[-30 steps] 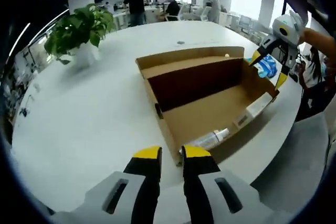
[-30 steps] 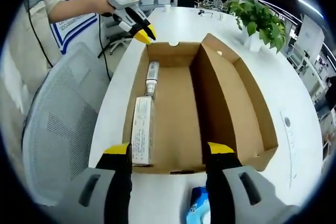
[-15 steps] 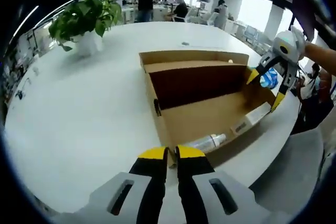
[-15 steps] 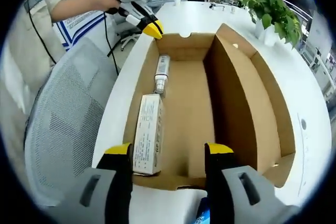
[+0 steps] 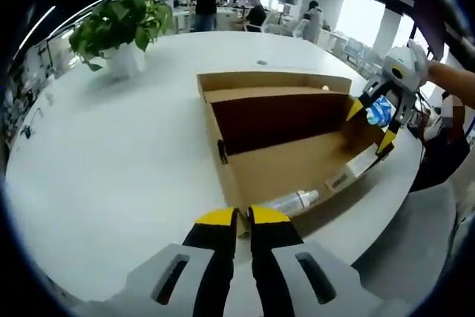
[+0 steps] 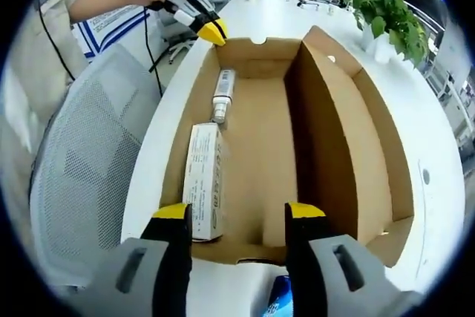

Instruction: Operate the shoe box by opening the lid, removing the specified soft item, and placing it in the target area until the item is outside and the box remains undamaged.

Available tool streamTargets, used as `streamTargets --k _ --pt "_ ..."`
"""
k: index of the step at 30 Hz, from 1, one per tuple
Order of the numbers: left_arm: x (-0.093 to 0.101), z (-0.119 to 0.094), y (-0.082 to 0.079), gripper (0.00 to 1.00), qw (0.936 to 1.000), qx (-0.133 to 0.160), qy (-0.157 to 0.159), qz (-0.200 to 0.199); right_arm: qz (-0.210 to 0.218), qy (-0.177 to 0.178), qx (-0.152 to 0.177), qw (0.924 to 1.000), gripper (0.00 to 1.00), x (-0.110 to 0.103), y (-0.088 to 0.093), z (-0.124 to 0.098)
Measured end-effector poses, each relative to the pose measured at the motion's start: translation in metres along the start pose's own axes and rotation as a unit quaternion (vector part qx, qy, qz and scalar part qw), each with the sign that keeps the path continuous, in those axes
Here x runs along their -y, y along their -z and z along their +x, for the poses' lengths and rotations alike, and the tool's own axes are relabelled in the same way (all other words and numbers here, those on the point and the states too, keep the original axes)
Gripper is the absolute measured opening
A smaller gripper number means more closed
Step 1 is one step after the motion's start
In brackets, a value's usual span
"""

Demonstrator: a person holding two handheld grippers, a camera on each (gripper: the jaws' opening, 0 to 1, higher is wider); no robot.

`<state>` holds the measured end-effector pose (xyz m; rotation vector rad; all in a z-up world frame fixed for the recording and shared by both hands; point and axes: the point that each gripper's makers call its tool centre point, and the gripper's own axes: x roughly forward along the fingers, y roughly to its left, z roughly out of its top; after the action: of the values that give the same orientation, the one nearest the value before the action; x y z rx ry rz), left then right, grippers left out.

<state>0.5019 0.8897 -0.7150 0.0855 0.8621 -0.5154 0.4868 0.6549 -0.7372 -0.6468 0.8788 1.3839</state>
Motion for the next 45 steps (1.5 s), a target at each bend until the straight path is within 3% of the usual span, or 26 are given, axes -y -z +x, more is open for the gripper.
streamTargets --k 6,15,27,45 --pt "0.000 0.000 0.000 0.03 1.0000 0.000 0.001 -0.001 0.001 -0.020 -0.008 0.9998 0.47 -0.008 0.003 0.006" --pt "0.001 0.000 0.000 0.03 1.0000 0.001 0.001 -0.001 -0.012 -0.024 -0.019 0.9995 0.40 -0.013 0.004 0.013" --pt "0.002 0.000 0.000 0.03 1.0000 0.001 0.001 -0.001 -0.014 -0.024 -0.025 0.9993 0.17 -0.023 0.006 0.020" --pt "0.001 0.000 0.000 0.03 1.0000 0.002 0.001 -0.001 -0.008 -0.003 -0.024 0.9997 0.15 -0.024 0.001 0.016"
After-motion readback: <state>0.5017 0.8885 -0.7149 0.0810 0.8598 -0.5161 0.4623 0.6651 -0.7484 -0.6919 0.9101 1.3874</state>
